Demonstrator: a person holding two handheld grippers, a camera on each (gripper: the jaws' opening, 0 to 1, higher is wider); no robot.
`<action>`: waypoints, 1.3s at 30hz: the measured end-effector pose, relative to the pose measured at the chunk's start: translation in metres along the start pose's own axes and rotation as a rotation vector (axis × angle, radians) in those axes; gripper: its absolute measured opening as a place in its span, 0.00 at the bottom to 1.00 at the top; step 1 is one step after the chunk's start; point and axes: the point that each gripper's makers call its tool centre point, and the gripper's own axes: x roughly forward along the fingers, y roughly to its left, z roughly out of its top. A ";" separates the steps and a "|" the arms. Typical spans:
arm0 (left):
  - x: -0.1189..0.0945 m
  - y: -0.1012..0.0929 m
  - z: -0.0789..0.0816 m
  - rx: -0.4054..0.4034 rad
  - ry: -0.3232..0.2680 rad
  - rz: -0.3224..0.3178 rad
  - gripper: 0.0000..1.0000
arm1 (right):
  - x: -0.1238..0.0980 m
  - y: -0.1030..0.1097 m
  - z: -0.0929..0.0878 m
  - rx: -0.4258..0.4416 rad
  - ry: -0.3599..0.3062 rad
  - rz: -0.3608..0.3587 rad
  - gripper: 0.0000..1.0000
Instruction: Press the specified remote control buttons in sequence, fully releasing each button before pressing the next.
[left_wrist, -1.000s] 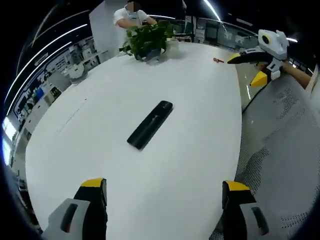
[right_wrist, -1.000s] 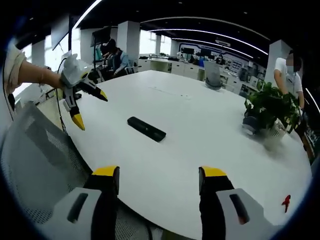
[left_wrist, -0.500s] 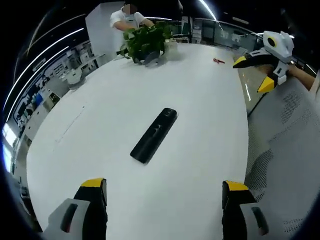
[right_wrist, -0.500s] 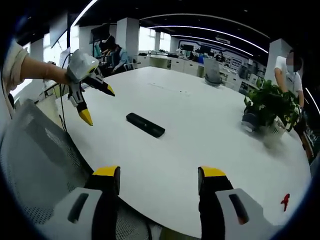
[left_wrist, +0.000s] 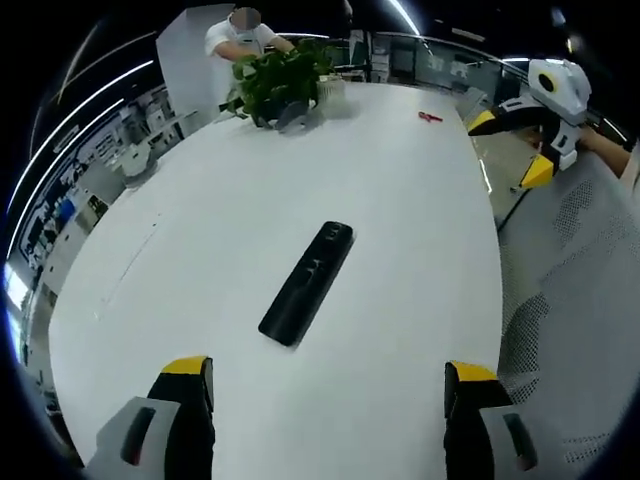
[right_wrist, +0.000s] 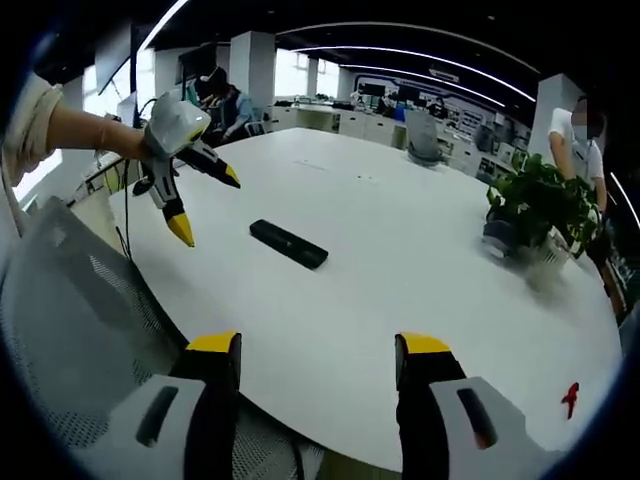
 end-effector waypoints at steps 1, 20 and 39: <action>0.001 0.000 0.000 0.001 0.004 -0.001 1.00 | 0.000 0.000 -0.001 0.001 0.003 -0.001 0.64; 0.019 0.006 0.017 0.034 0.024 -0.071 1.00 | 0.001 0.000 -0.007 0.009 0.036 -0.001 0.62; 0.046 0.007 0.020 0.057 0.046 -0.118 0.95 | 0.002 -0.003 -0.012 0.026 0.053 -0.003 0.61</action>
